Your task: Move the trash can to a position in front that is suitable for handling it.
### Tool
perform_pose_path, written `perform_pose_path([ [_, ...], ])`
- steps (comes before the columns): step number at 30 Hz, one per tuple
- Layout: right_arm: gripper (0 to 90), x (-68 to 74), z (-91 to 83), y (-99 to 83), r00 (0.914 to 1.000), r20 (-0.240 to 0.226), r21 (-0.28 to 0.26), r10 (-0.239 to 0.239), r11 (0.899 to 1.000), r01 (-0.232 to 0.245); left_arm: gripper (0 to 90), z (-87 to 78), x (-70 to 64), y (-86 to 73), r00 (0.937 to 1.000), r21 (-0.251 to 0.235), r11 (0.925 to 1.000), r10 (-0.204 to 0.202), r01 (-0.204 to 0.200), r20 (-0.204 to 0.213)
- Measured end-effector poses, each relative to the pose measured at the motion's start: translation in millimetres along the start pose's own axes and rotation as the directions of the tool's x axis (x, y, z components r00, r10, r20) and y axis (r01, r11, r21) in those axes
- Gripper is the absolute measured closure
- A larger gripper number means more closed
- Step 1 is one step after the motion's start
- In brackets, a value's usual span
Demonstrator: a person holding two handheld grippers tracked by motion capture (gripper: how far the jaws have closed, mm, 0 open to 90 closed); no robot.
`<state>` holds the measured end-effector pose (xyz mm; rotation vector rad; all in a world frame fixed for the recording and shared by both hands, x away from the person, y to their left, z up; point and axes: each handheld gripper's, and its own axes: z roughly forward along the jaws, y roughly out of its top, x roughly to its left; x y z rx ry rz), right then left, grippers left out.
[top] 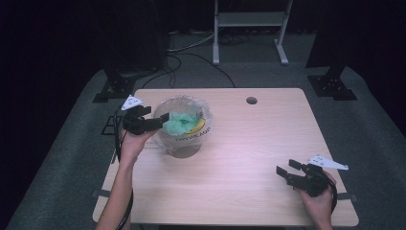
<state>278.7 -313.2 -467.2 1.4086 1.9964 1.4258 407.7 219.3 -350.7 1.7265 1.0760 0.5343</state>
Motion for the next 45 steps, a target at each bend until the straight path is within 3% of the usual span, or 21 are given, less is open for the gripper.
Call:
perform_pose_path([
  [5, 28.8, 1.4, 0.8, 0.1, 1.0000, -0.004, 0.004, 0.001, 1.000, -0.001, 21.2, 3.9, 4.0, -5.2, 1.0000, 0.031, 0.9995, -0.007, 0.007, 0.005],
  [9, 28.8, 2.4, 1.5, 0.0, 1.0000, -0.007, 0.005, -0.007, 1.000, 0.007, 26.1, 6.7, 5.2, -9.5, 0.9995, 0.046, 0.9989, -0.006, 0.004, 0.032],
  [15, 28.8, 2.6, 1.3, 0.1, 0.9999, -0.007, 0.003, -0.007, 1.000, 0.007, 26.9, 9.6, 4.7, -14.3, 0.9991, 0.080, 0.9968, 0.003, -0.007, 0.043],
  [30, 28.8, 3.5, 2.2, 0.0, 1.0000, -0.006, 0.008, -0.008, 1.000, 0.008, 27.2, 8.6, 3.7, -21.7, 0.9988, 0.084, 0.9964, 0.001, -0.005, 0.048],
  [45, 28.8, 3.4, 1.6, 0.1, 0.9999, -0.007, 0.006, -0.009, 1.000, 0.009, 27.2, 9.5, -12.4, -24.6, 0.9962, 0.078, 0.9967, 0.013, -0.020, 0.086],
])
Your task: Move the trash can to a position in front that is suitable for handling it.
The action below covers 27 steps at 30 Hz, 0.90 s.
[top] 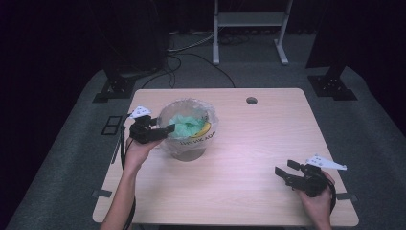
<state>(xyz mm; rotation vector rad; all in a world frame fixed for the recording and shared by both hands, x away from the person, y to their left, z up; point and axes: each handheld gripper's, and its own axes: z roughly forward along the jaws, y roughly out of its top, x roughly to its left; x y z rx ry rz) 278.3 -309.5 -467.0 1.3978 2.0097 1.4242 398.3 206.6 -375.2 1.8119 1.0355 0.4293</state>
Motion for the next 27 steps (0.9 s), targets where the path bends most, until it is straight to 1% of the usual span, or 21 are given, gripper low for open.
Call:
perform_pose_path([
  [2, 28.8, 0.1, 0.2, -0.1, 1.0000, 0.000, 0.000, -0.003, 1.000, 0.003, 27.2, 0.8, -4.1, 0.3, 1.0000, 0.007, 1.0000, 0.004, -0.004, 0.006],
  [6, 28.8, 1.1, 0.4, 0.0, 1.0000, 0.000, 0.000, -0.005, 1.000, 0.005, 27.2, 1.6, -6.8, 0.4, 0.9999, 0.011, 0.9999, 0.010, -0.010, 0.007],
  [10, 28.8, 1.2, 0.4, 0.0, 1.0000, -0.001, 0.000, -0.005, 1.000, 0.005, 27.2, 3.3, -11.9, 0.4, 0.9996, 0.013, 0.9997, 0.018, -0.019, 0.020],
  [11, 28.8, 1.1, 0.5, 0.0, 1.0000, -0.001, 0.000, -0.006, 1.000, 0.006, 27.1, 4.2, -15.2, 0.4, 0.9994, 0.014, 0.9997, 0.020, -0.020, 0.029],
  [17, 28.8, 1.4, 0.3, 0.0, 1.0000, -0.001, 0.000, -0.007, 1.000, 0.007, 27.1, 6.5, -22.1, -0.2, 0.9988, 0.014, 0.9996, 0.024, -0.025, 0.043],
  [20, 28.8, 1.6, 0.4, 0.1, 1.0000, -0.002, -0.001, -0.010, 1.000, 0.010, 27.2, 8.0, -28.8, -0.7, 0.9977, 0.017, 0.9993, 0.032, -0.033, 0.060],
  [27, 28.8, 1.9, 0.1, 0.4, 0.9999, -0.002, 0.000, -0.011, 1.000, 0.011, 27.2, 11.4, -37.8, -1.3, 0.9958, 0.018, 0.9991, 0.037, -0.038, 0.084],
])
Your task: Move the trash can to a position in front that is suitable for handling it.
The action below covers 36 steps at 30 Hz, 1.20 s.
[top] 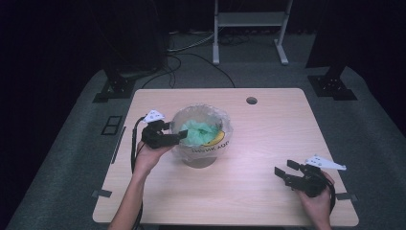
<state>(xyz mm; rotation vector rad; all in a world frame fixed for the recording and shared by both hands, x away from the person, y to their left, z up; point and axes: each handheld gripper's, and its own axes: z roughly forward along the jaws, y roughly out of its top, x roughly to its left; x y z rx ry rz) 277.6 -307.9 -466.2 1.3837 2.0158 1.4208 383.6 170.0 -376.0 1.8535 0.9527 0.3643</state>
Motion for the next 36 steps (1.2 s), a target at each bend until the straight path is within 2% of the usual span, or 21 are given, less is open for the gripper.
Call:
perform_pose_path([
  [20, 28.8, -1.2, -2.0, 0.9, 1.0000, 0.000, -0.008, 0.007, 1.000, -0.007, 27.1, 4.8, -15.8, -1.6, 0.9994, -0.002, 0.9999, 0.013, -0.013, 0.033],
  [25, 28.8, -2.0, -1.5, 2.0, 0.9999, -0.001, -0.008, 0.010, 1.000, -0.010, 27.1, 6.2, -18.2, -2.0, 0.9992, -0.007, 1.0000, 0.006, -0.005, 0.038],
  [36, 28.8, -7.5, 2.4, 15.3, 0.9998, -0.014, 0.002, 0.016, 1.000, -0.016, 27.1, 6.8, -18.8, -2.1, 0.9987, -0.008, 1.0000, 0.004, -0.004, 0.052],
])
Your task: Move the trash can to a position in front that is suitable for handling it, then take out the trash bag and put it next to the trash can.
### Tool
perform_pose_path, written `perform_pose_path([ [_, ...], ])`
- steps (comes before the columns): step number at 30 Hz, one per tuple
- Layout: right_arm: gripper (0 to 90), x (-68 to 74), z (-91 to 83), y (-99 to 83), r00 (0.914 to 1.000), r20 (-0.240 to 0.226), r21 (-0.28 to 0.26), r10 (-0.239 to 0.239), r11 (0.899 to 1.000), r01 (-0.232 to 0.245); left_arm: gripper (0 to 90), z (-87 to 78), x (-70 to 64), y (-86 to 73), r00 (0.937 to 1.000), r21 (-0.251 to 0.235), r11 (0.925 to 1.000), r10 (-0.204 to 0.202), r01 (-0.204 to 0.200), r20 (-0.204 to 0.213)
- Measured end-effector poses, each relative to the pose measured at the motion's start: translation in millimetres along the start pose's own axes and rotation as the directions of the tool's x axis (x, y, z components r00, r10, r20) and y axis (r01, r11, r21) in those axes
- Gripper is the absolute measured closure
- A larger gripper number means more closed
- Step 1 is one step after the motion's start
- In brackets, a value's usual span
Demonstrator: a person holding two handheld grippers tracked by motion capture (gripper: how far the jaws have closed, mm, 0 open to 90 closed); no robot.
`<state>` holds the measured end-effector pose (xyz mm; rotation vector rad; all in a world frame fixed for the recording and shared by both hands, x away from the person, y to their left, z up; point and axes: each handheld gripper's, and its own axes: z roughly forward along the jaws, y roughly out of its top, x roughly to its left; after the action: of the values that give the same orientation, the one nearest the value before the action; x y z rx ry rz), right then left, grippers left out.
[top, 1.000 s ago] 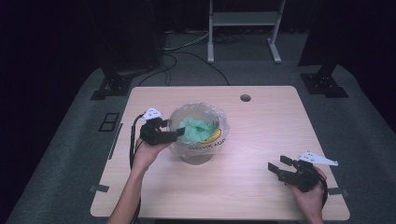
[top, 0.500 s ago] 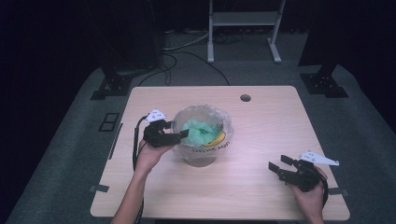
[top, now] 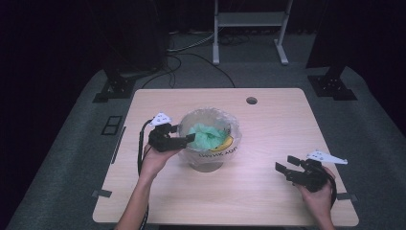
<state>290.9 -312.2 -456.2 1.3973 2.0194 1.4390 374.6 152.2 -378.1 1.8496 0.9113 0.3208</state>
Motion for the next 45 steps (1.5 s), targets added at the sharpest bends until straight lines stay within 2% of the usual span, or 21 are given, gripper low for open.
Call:
perform_pose_path([
  [4, 28.8, -3.0, 0.0, 9.1, 1.0000, -0.001, -0.005, -0.004, 1.000, 0.004, 26.8, -4.1, 0.7, 0.8, 1.0000, -0.013, 0.9999, 0.001, -0.001, 0.002],
  [9, 29.3, -4.3, -0.6, 23.1, 1.0000, -0.005, -0.015, -0.005, 1.000, 0.004, 22.3, -13.1, 2.8, 4.1, 0.9998, -0.045, 0.9988, -0.019, 0.019, 0.002],
  [13, 29.3, -2.8, 1.2, 32.8, 0.9998, -0.009, -0.020, -0.018, 1.000, 0.017, 23.6, -18.2, 4.5, 4.6, 0.9997, -0.063, 0.9978, -0.024, 0.024, -0.006],
  [18, 29.3, 1.6, 1.2, 40.9, 0.9992, -0.018, -0.029, -0.037, 0.999, 0.036, 30.3, -21.2, 6.9, 4.4, 0.9993, -0.078, 0.9963, -0.037, 0.036, -0.011],
  [24, 29.3, 4.8, -0.1, 45.7, 0.9990, -0.016, -0.033, -0.042, 0.999, 0.042, 51.2, -23.8, 7.7, 4.9, 0.9996, -0.088, 0.9958, -0.027, 0.026, -0.011],
  [30, 29.3, 6.5, -3.2, 47.9, 0.9990, -0.009, -0.046, -0.045, 0.998, 0.044, 67.7, -23.8, 9.6, 3.3, 0.9994, -0.100, 0.9948, -0.022, 0.019, -0.026],
  [34, 29.4, 8.6, -2.2, 50.3, 0.9985, -0.010, -0.051, -0.055, 0.997, 0.054, 74.3, -26.1, 10.8, 3.1, 0.9992, -0.115, 0.9932, -0.020, 0.016, -0.033],
  [40, 29.3, 13.8, 1.2, 53.3, 0.9974, -0.019, -0.050, -0.070, 0.996, 0.069, 78.8, -26.4, 9.1, 3.5, 0.9982, -0.129, 0.9917, -0.004, -0.004, -0.059],
  [45, 29.4, 14.9, 3.1, 55.7, 0.9972, -0.026, -0.055, -0.070, 0.996, 0.069, 84.9, -31.1, 7.7, 5.4, 0.9980, -0.166, 0.9860, 0.004, -0.015, -0.063],
])
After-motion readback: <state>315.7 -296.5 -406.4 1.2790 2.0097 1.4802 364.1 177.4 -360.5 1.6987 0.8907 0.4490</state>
